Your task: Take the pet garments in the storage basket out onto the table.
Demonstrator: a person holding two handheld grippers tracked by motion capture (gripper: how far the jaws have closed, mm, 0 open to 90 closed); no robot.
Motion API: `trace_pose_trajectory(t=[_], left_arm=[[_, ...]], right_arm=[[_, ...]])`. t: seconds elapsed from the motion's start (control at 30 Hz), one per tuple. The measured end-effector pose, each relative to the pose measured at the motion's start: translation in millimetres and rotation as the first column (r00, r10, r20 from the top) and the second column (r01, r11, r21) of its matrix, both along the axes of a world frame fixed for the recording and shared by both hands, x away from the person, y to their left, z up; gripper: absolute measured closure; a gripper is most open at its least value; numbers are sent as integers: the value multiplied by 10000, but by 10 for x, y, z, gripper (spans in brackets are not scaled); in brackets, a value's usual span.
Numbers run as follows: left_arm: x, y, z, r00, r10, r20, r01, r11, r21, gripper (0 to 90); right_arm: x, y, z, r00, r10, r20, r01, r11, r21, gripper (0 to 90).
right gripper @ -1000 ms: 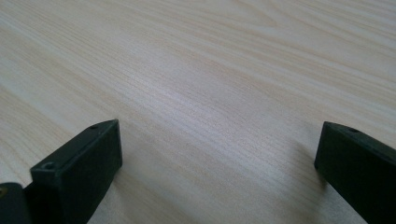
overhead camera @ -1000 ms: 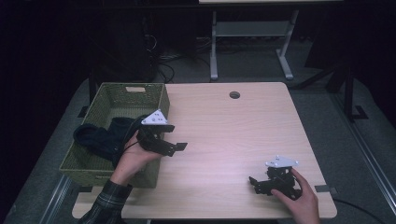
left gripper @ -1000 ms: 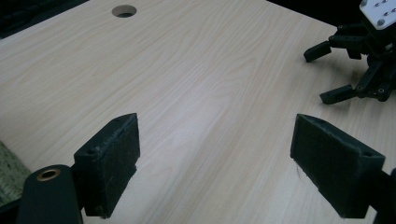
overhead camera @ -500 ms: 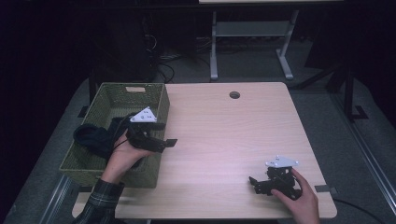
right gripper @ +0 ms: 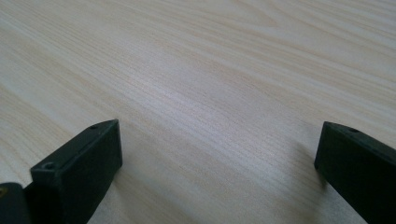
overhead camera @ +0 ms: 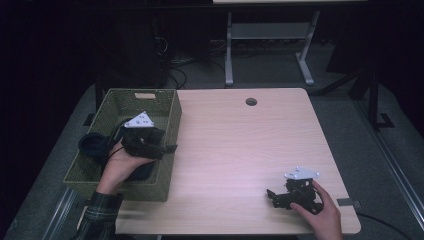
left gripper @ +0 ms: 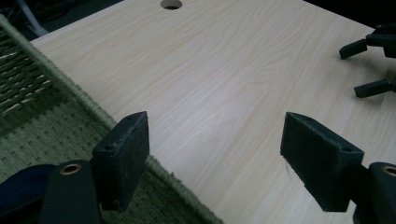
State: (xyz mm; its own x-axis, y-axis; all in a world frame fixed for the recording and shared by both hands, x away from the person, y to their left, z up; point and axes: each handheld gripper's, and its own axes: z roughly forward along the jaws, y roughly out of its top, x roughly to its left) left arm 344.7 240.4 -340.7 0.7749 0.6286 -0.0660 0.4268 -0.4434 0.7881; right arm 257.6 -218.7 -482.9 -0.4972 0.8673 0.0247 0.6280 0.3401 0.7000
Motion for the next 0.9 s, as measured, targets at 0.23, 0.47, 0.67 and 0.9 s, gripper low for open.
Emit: trace_pose_trajectory(t=[0.23, 0.47, 0.67, 0.9], left_arm=[[6, 146, 19, 9996, 290, 63, -291, 9995, 133, 255], [9, 318, 37, 9980, 624, 112, -626, 9979, 157, 299], [5, 453, 46, 9964, 837, 139, -840, 9962, 230, 332], [-7, 610, 48, 9933, 1142, 159, -1148, 9925, 429, 375]], right_arm=[[0, 0, 0, 10000, 2, 2, -2, 10000, 0, 5], [-1, 0, 0, 10000, 3, 1, -3, 10000, 0, 4], [-1, 0, 0, 10000, -1, -1, 1, 10000, 3, 5], [-2, 0, 0, 10000, -7, 0, 7, 10000, 12, 4]])
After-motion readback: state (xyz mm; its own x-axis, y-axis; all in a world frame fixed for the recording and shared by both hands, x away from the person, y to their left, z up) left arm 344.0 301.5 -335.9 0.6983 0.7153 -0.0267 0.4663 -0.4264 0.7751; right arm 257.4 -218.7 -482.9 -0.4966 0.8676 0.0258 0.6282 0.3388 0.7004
